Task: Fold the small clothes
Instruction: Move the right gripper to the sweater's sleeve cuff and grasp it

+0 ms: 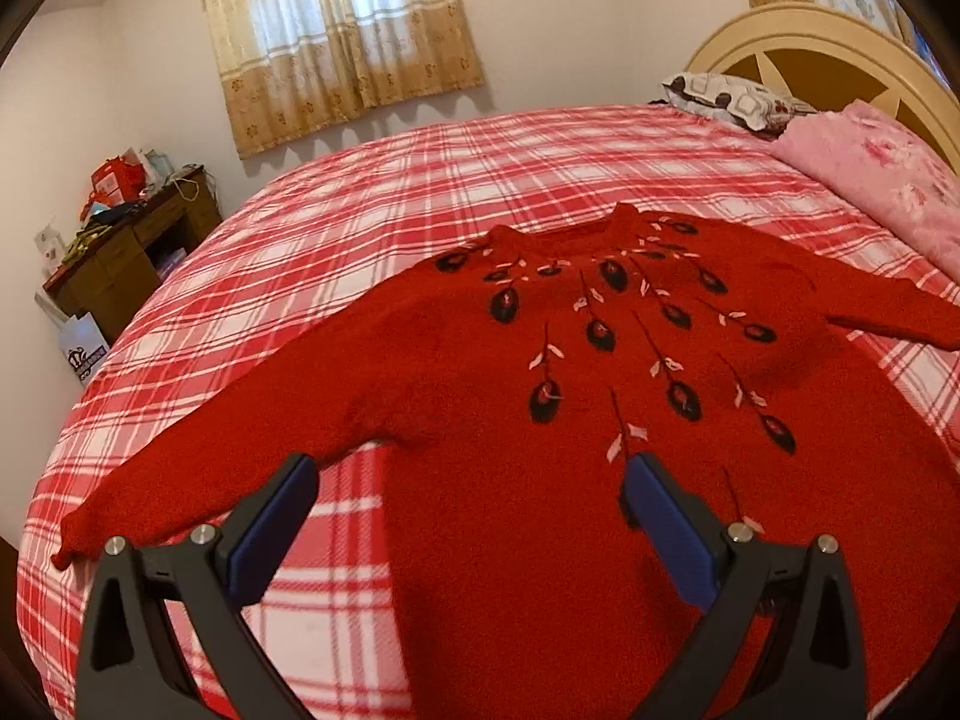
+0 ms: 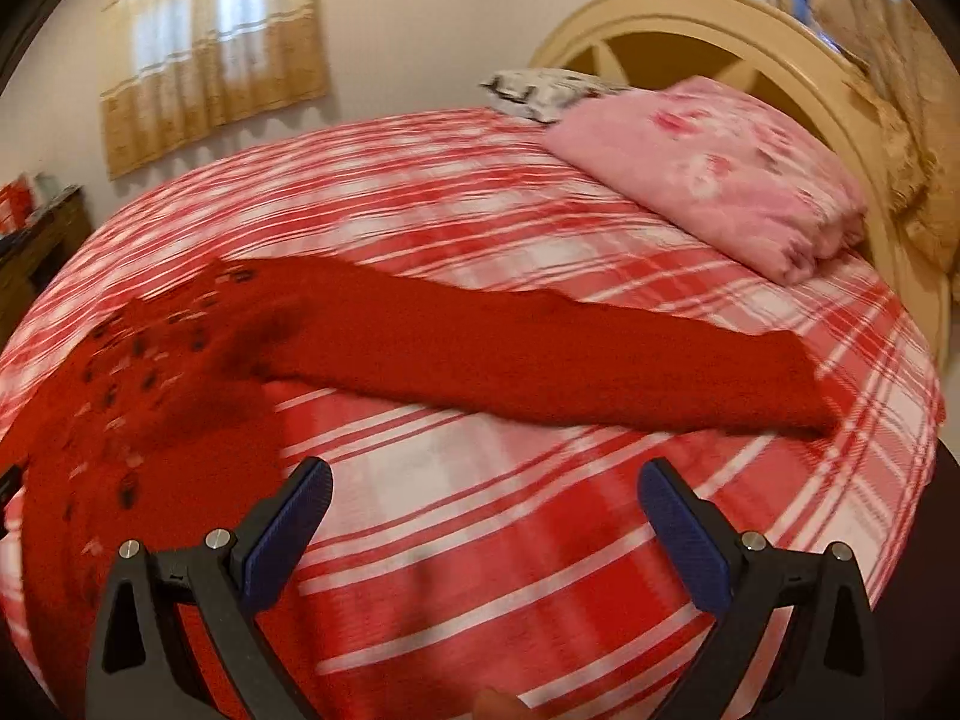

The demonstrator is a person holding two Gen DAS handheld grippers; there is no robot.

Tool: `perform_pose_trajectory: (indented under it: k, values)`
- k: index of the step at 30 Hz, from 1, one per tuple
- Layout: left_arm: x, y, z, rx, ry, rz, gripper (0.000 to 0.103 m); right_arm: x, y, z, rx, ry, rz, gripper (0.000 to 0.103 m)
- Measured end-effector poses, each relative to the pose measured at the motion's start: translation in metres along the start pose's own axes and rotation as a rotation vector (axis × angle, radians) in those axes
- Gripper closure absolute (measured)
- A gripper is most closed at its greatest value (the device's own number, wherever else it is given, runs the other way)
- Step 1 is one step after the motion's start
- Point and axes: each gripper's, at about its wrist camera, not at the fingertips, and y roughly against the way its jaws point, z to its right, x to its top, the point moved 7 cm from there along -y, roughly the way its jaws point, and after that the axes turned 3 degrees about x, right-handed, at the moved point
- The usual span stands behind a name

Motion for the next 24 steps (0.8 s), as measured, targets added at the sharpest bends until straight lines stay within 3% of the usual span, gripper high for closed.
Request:
perform_pose_trajectory:
  k: [10, 20, 24]
  values:
    - [0.008, -0.029, -0.004, -0.011, 0.012, -0.020, 0.000, 0.028, -0.017, 0.133, -0.172, -0.188, -0.040, 0.005]
    - [0.011, -0.045, -0.024, 0.023, 0.032, -0.025, 0.000, 0.025, -0.040, 0.189, -0.184, -0.316, -0.142, 0.037]
    - [0.010, -0.052, -0.036, 0.036, 0.057, -0.039, 0.000, 0.026, -0.045, 0.185, -0.187, -0.279, -0.148, 0.062]
